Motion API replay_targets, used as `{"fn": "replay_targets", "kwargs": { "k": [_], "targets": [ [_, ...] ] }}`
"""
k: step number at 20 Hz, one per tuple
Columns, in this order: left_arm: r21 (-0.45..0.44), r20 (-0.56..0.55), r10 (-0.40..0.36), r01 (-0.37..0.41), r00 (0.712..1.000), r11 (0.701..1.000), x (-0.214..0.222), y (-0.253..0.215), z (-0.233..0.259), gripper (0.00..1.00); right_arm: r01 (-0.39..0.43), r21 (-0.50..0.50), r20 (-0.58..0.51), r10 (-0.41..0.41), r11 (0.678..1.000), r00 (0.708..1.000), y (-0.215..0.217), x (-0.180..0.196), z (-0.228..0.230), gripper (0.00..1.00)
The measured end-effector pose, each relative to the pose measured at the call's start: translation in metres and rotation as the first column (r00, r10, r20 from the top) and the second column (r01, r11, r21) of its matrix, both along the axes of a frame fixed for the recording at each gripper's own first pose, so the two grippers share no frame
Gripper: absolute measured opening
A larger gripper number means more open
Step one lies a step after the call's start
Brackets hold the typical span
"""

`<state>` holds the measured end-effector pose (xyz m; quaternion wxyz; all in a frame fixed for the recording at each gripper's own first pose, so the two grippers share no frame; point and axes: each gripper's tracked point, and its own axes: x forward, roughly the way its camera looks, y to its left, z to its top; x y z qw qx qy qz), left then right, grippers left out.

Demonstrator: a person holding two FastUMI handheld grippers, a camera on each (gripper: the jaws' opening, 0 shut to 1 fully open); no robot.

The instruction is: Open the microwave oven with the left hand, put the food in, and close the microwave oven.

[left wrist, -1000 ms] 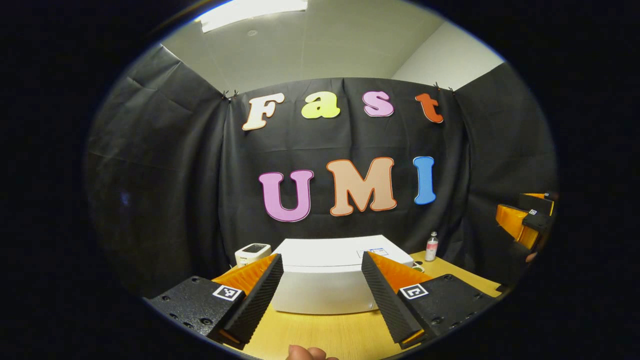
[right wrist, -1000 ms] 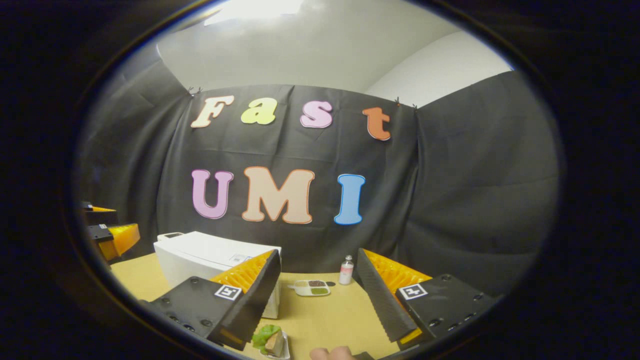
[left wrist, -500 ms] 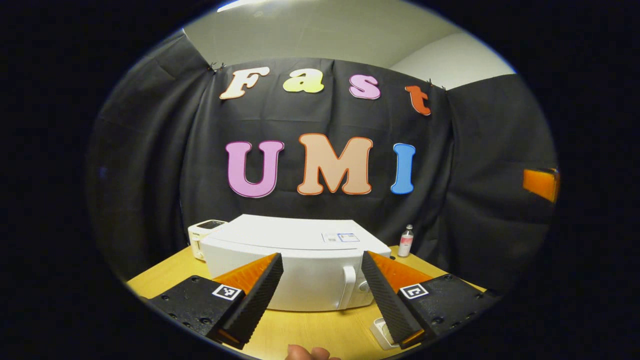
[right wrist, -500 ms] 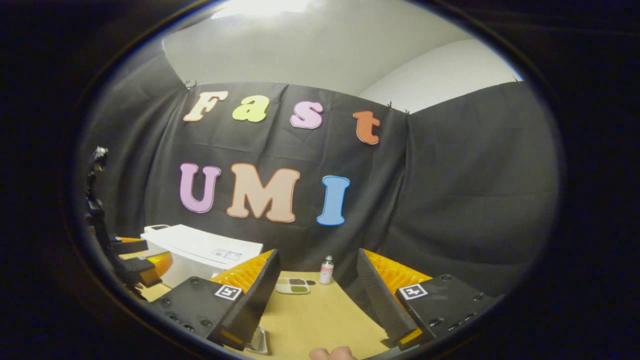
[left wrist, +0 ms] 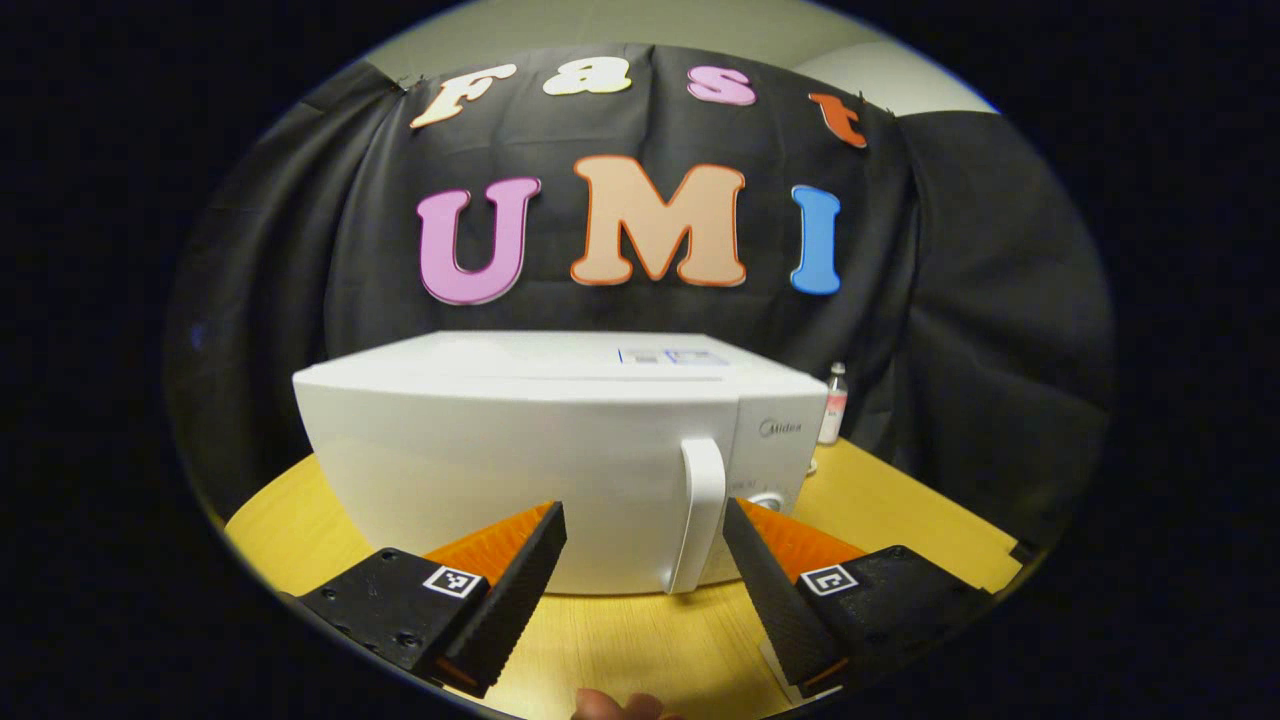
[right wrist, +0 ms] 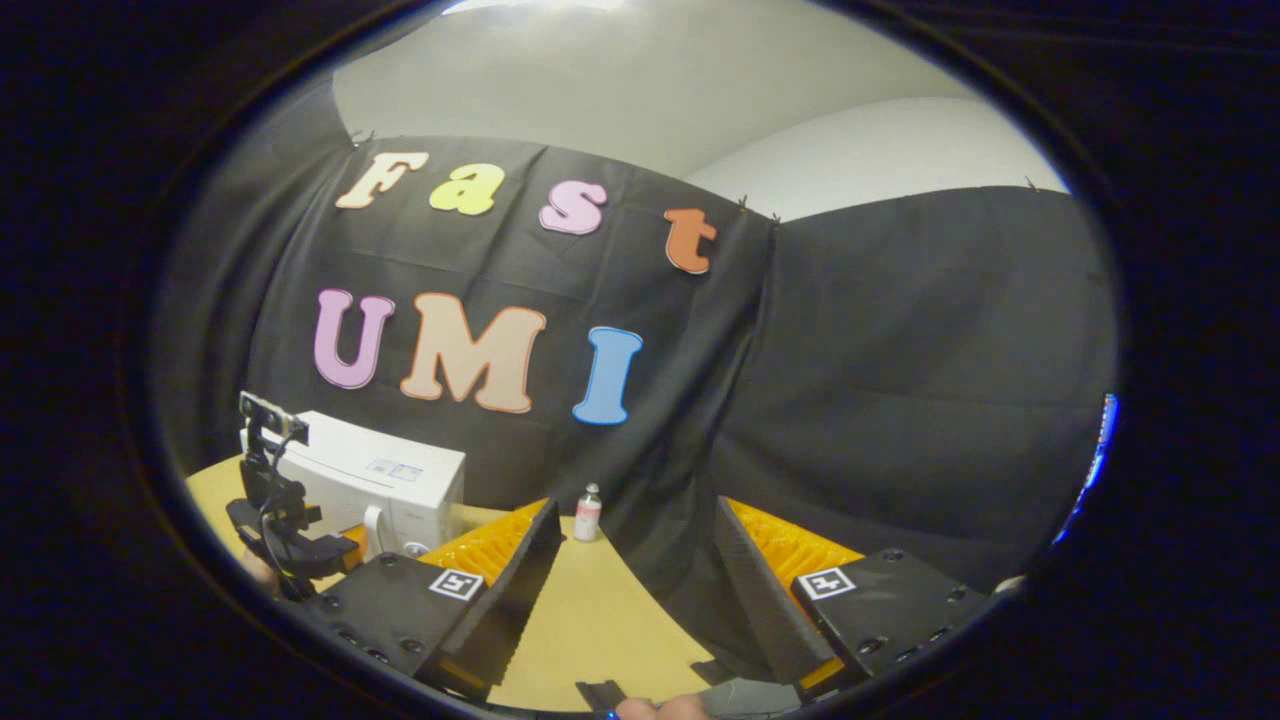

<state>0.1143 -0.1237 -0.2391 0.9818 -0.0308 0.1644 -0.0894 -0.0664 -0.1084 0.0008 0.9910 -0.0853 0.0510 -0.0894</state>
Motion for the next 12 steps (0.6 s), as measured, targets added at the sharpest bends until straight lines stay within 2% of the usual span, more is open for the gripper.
{"fn": "replay_targets", "kwargs": {
  "k": [5, 12],
  "targets": [
    [0.026, -0.015, -0.043, 0.044, 0.999, 0.999, 0.007, -0.018, -0.014, 1.00, 0.064, 0.007, -0.033, -0.064, 0.998, 0.997, -0.025, -0.013, -0.004, 0.96],
    [0.046, 0.026, -0.099, 0.098, 0.995, 0.994, 0.021, -0.041, -0.009, 0.99, 0.083, 0.025, -0.053, -0.082, 0.996, 0.995, -0.033, -0.024, -0.008, 0.97]
  ]
}}
